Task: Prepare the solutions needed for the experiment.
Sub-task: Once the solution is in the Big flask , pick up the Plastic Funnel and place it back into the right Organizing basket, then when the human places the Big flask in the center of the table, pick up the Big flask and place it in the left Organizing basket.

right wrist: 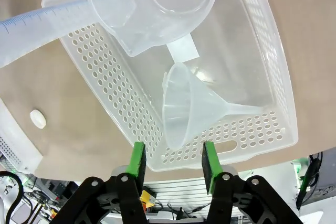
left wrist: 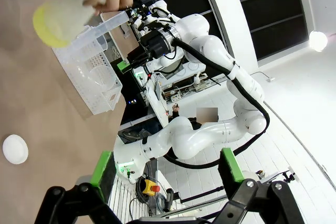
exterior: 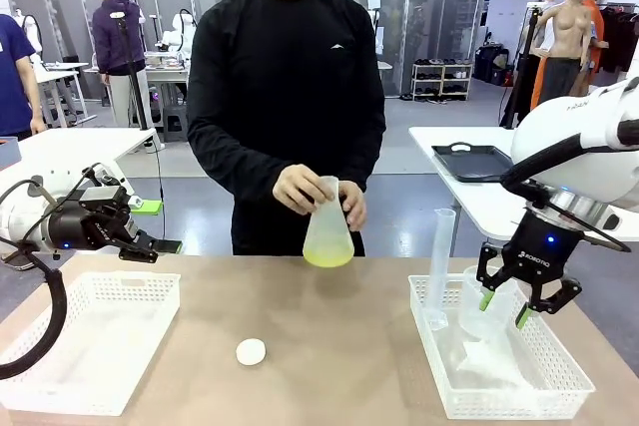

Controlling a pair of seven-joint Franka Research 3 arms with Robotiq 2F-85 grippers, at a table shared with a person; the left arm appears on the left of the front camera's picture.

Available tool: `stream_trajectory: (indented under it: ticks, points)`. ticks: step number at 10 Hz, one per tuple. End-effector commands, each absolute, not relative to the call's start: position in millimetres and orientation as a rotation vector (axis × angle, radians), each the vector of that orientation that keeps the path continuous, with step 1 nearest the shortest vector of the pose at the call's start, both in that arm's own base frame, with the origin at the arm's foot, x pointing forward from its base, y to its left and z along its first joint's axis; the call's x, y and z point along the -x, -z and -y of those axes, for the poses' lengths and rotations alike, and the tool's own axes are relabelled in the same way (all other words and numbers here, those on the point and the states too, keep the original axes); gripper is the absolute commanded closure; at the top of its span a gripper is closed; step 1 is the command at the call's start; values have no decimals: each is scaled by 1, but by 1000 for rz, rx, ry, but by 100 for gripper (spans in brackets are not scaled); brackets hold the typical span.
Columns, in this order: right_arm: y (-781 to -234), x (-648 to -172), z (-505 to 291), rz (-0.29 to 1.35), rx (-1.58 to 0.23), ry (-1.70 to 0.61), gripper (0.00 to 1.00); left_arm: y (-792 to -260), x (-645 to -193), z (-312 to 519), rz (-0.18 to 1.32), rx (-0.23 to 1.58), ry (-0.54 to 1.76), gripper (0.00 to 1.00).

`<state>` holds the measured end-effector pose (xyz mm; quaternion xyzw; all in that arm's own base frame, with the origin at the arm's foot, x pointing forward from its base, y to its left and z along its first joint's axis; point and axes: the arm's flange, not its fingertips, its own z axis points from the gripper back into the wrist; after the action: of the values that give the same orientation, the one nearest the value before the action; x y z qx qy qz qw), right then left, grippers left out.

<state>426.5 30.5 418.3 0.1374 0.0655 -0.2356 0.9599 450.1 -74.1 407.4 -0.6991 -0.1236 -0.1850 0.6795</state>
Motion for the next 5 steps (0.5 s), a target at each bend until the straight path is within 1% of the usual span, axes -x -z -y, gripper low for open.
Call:
stream_trajectory:
  ticks: [1, 5]
  points:
    - [-418, -426, -31, -133, -278, 478, 45, -409, -447, 75, 283, 1564, 415, 0]
    - [-418, -426, -31, -133, -278, 478, 45, -409, -447, 75, 283, 1564, 415, 0]
